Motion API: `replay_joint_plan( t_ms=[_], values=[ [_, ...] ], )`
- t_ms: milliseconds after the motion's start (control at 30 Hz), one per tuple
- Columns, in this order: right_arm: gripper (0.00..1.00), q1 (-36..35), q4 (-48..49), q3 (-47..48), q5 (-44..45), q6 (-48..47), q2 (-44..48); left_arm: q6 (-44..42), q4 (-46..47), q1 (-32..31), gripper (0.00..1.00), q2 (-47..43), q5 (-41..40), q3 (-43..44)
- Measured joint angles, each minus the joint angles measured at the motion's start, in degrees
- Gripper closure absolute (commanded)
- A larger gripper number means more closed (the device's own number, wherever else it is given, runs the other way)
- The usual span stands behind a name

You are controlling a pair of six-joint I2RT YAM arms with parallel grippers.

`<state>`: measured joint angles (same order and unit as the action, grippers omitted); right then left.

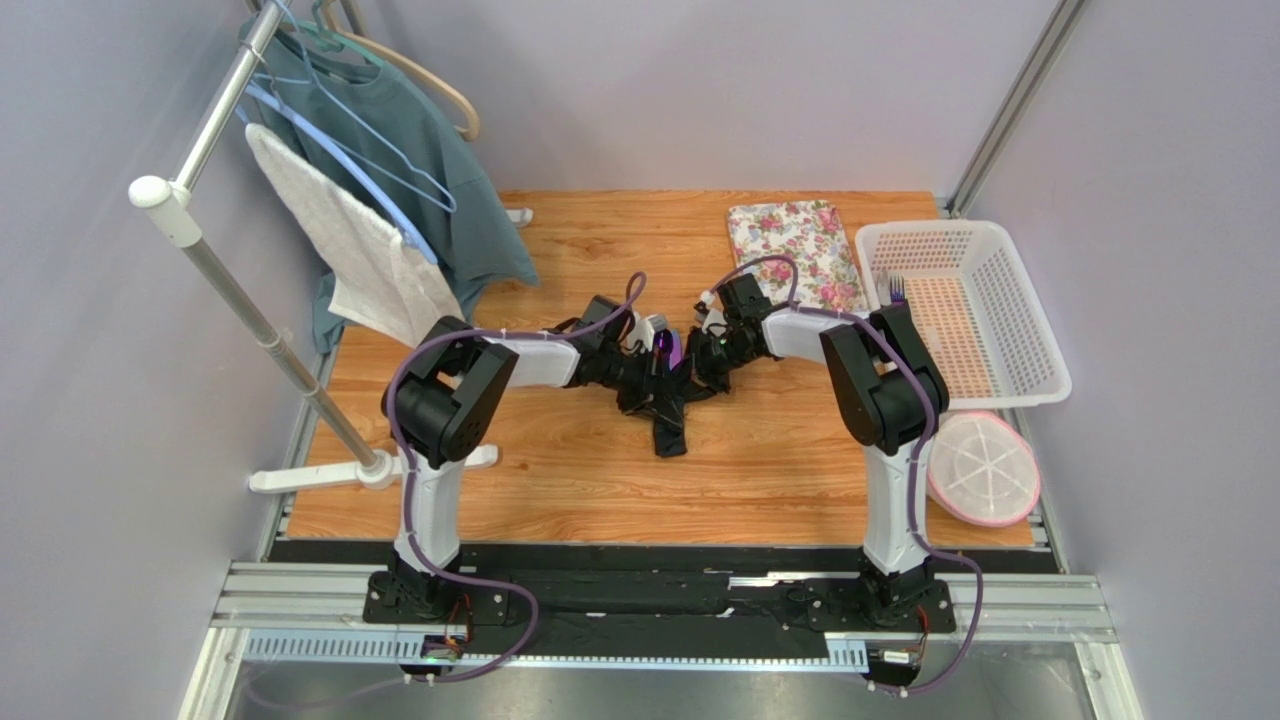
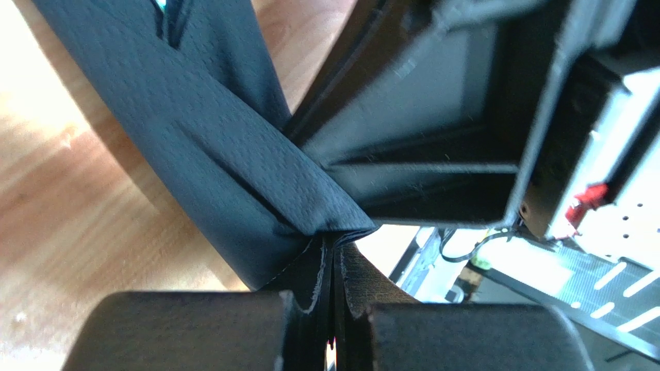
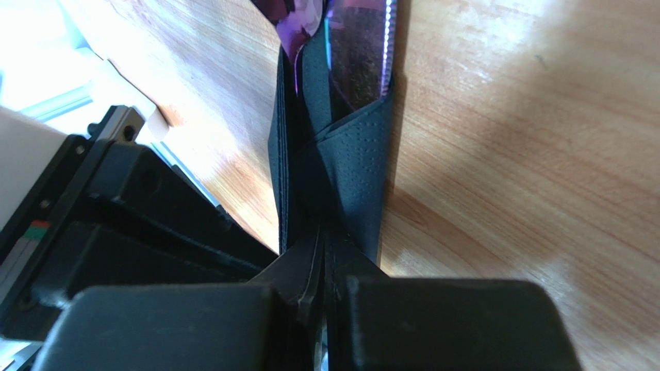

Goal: Place the utensils on the paper napkin and roll it up

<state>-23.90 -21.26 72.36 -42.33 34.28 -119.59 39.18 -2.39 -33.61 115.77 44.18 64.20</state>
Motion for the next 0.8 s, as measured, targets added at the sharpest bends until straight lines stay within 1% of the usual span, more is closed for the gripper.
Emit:
replay_joint_plan(
  t_ms=[100, 200, 233, 300, 333, 400, 433, 500, 533, 567, 600, 633, 667, 700, 733, 800],
  values=[
    [0.94, 0.09, -0.57, 0.17, -0.02, -0.24, 0.00, 0.44, -0.02, 0.00, 0.99, 1.31, 0.74, 0.94],
    [0.89, 0.57, -3.19, 1.40, 0.79, -1.66, -0.02, 0.57, -0.09, -0.02, 0.91, 1.79, 1.27, 1.27],
    [0.86, 0.70, -4.66, 2.10, 1.31, -2.40, -0.02, 0.57, -0.17, -0.04, 0.81, 1.90, 1.29, 1.38],
    [0.82, 1.05, -7.80, 3.78, 2.36, -3.98, 0.00, 0.42, -0.57, -0.09, 0.70, 2.27, 1.46, 1.88],
    [0.78, 1.38, -9.79, 5.07, 2.84, -4.79, 0.00, 0.68, -0.81, -0.07, 0.61, 2.47, 1.92, 2.16],
    [0.76, 2.19, -12.48, 7.17, 3.72, -6.38, 0.11, 0.85, -1.11, -0.11, 0.53, 2.62, 2.89, 2.75],
    [0.71, 2.71, -13.99, 8.35, 4.15, -7.23, 0.24, 0.74, -1.27, -0.15, 0.47, 2.62, 3.30, 3.08],
    [0.67, 3.82, -16.46, 10.34, 4.76, -8.74, 0.74, 0.74, -1.57, -0.20, 0.42, 2.62, 4.00, 3.63],
    [0.62, 4.42, -17.49, 11.08, 4.87, -9.40, 1.07, 0.68, -1.68, -0.20, 0.37, 2.62, 4.33, 3.85],
    [0.59, 5.01, -18.25, 11.61, 4.96, -9.92, 1.38, 0.59, -1.68, -0.28, 0.30, 2.62, 4.52, 3.98],
    [0.57, 5.51, -18.97, 12.00, 4.98, -10.51, 1.66, 0.68, -1.70, -0.39, 0.29, 2.60, 5.01, 4.09],
    [0.51, 6.03, -19.74, 12.39, 4.96, -11.06, 1.90, 0.74, -1.66, -0.42, 0.28, 2.60, 5.68, 4.28],
    [0.50, 6.40, -20.26, 12.61, 4.92, -11.54, 1.99, 0.61, -1.81, -0.44, 0.27, 2.60, 6.16, 4.66],
    [0.50, 6.78, -20.70, 12.79, 4.87, -11.76, 1.99, 0.55, -1.99, -0.44, 0.11, 2.60, 6.21, 4.85],
    [0.45, 7.17, -21.16, 12.87, 4.74, -12.15, 1.99, 0.46, -2.14, -0.44, 0.06, 2.60, 6.27, 4.94],
    [0.43, 7.45, -21.99, 12.98, 4.39, -12.44, 1.99, 0.81, -2.14, -0.44, 0.06, 2.47, 7.82, 5.35]
  ],
)
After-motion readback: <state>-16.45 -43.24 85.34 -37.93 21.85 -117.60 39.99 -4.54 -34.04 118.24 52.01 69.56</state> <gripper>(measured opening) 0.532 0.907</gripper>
